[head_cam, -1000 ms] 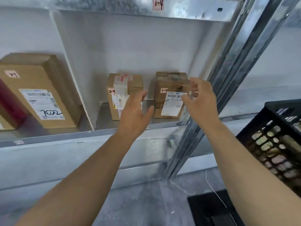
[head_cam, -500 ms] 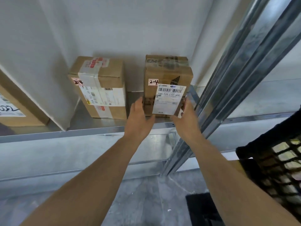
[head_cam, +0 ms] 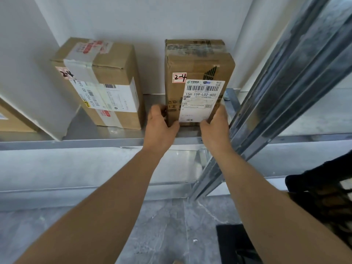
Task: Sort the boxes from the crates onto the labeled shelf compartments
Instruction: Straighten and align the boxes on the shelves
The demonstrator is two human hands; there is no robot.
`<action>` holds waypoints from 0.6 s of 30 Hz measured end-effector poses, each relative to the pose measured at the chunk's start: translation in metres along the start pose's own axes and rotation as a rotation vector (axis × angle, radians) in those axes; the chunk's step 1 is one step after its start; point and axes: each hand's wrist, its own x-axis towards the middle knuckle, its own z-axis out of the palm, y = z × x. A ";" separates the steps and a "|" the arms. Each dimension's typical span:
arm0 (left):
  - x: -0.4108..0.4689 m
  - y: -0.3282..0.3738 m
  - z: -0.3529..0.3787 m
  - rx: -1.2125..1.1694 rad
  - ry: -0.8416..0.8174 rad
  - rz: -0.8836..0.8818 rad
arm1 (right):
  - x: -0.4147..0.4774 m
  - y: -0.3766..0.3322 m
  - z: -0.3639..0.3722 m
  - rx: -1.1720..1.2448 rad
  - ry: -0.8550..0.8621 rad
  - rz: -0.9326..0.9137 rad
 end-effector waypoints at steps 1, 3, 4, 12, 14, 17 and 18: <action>0.000 0.000 0.000 -0.001 -0.004 -0.005 | -0.001 0.000 0.000 -0.002 0.001 -0.004; 0.000 0.001 -0.001 -0.001 -0.017 -0.019 | -0.003 -0.002 0.000 -0.008 0.005 -0.008; -0.001 0.002 -0.002 -0.002 -0.023 -0.023 | -0.004 -0.002 -0.001 -0.010 0.007 -0.009; -0.062 -0.009 -0.040 0.020 0.006 0.017 | -0.062 -0.010 -0.009 -0.162 -0.074 -0.004; -0.074 -0.018 -0.061 0.013 0.056 0.004 | -0.080 -0.012 -0.005 -0.236 -0.070 -0.013; -0.074 -0.031 -0.091 0.021 0.117 -0.046 | -0.097 -0.020 0.008 -0.279 -0.070 -0.053; -0.072 -0.034 -0.101 0.024 0.136 -0.053 | -0.100 -0.025 0.013 -0.289 -0.090 -0.071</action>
